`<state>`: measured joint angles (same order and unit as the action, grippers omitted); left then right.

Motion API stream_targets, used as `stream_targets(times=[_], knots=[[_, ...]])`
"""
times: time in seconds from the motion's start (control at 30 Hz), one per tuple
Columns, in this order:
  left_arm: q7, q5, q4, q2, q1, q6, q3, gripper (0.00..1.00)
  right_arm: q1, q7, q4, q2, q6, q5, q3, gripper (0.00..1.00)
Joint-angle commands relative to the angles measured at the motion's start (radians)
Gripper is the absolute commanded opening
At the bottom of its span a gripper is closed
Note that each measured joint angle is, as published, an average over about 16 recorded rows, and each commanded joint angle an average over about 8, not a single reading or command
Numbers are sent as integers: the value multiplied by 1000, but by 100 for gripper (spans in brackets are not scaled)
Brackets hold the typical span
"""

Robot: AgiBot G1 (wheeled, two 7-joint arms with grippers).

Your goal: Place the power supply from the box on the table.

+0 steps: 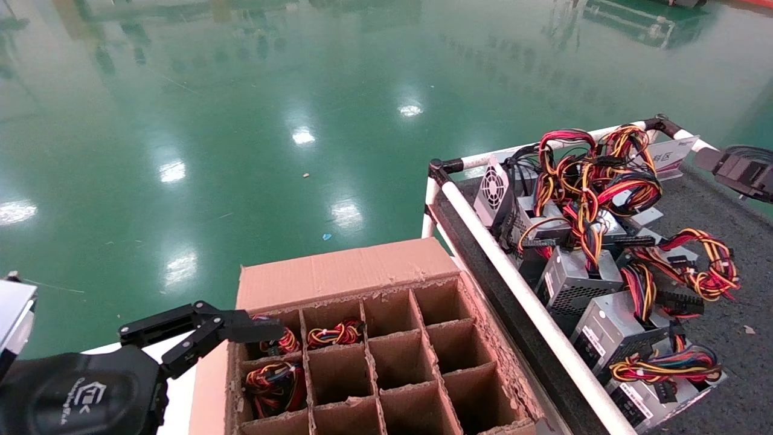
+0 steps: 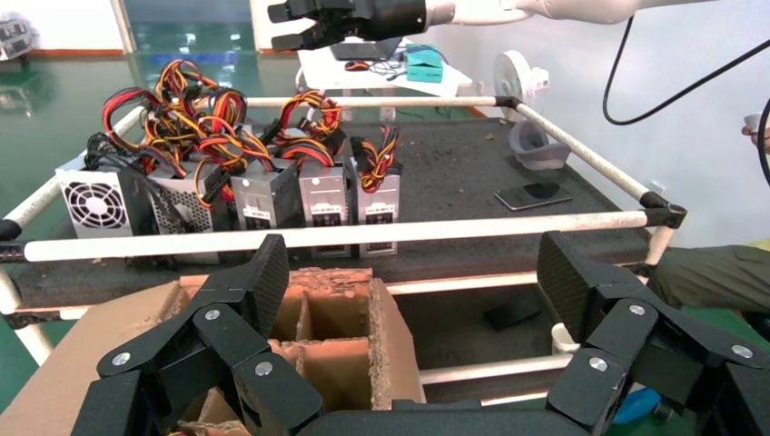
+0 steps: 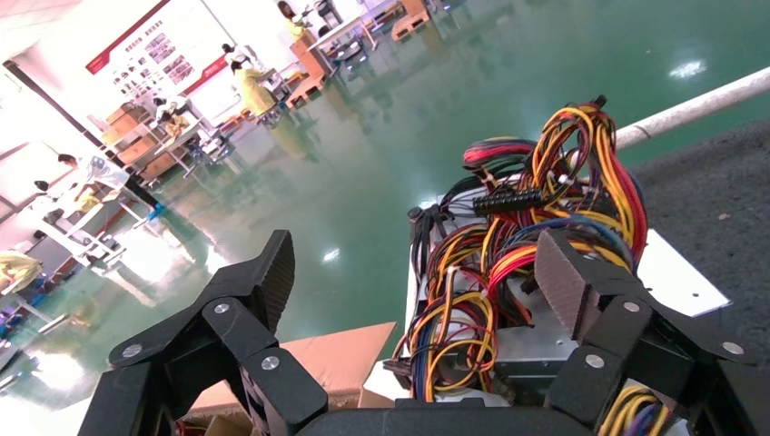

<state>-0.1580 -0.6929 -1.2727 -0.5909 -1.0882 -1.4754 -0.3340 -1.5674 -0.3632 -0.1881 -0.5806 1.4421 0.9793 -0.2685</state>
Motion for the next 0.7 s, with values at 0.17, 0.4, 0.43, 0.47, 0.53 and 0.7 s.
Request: stream_targets(times=[0.17,0.4,0.43,0.47,0.53,0.7], knots=[[0,0,0,0,0,0,0,100,23,7,-59,-2,6,-15,0,100],[0,0,0,0,0,0,0,100,82,28,-189,-5,12,-44,-1,100],[0,0,0,0,0,0,0,100,90,31,-208,-6,13,-49,-1,100],[0,0,0,0,0,0,0,100,99,35,-227,-6,14,-53,-2,100],[0,0,0,0,0,0,0,100,115,40,-263,-7,15,-61,-2,100],[0,0,0,0,0,0,-1,100,157,55,-356,-10,20,-82,-3,100]])
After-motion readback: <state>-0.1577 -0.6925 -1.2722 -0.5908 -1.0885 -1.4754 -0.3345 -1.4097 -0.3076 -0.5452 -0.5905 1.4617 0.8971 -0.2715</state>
